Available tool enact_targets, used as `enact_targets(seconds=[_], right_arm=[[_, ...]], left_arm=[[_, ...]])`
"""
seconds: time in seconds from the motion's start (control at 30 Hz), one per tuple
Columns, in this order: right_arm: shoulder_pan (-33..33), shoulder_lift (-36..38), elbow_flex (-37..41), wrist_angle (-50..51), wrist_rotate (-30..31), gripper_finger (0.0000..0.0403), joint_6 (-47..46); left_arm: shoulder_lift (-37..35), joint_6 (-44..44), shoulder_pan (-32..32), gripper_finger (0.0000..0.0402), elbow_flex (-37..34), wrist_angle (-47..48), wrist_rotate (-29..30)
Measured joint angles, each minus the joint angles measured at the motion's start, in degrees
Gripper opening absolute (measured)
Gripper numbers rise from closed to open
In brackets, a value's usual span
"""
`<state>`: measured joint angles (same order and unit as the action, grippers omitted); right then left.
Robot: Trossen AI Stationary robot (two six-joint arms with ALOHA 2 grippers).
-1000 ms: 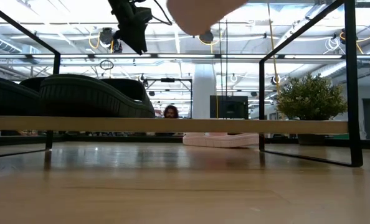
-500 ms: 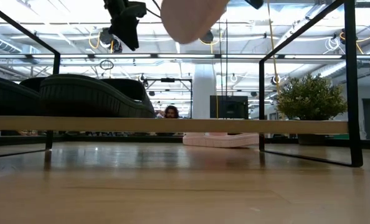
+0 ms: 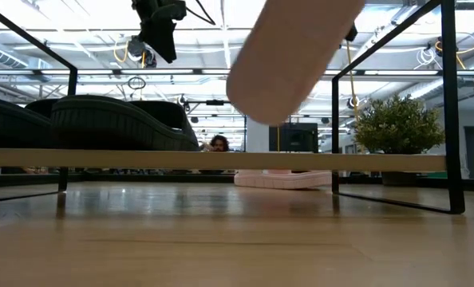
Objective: Pick and place slides into the shelf
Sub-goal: Put the right pink slides on the shelf
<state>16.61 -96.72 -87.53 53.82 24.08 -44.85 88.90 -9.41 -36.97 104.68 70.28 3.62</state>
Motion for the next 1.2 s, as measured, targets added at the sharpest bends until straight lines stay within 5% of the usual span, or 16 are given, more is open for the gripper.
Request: enact_targets(seconds=[0.13,0.37,0.53,0.9,1.2], right_arm=[[0.0,-2.6,-1.1,4.4,2.3,0.0000,4.2],[-0.1,-9.5,-15.5,19.4,9.0,0.0000,13.3],[-1.2,-12.5,-21.3,23.8,7.4,0.0000,13.6],[-2.3,-12.9,-23.2,34.9,2.8,0.0000,7.6],[-2.8,-12.9,-23.2,31.7,3.1,0.0000,9.1]], left_arm=[[0.0,0.0,0.0,0.0149,0.0,0.0,0.0],[0.0,0.4,0.0,0.0149,0.0,0.0,0.0],[0.0,0.5,0.0,0.0149,0.0,0.0,0.0],[0.0,-0.6,0.0,0.0149,0.0,-0.5,0.0],[0.0,-0.9,0.0,0.0149,0.0,-0.6,0.0]])
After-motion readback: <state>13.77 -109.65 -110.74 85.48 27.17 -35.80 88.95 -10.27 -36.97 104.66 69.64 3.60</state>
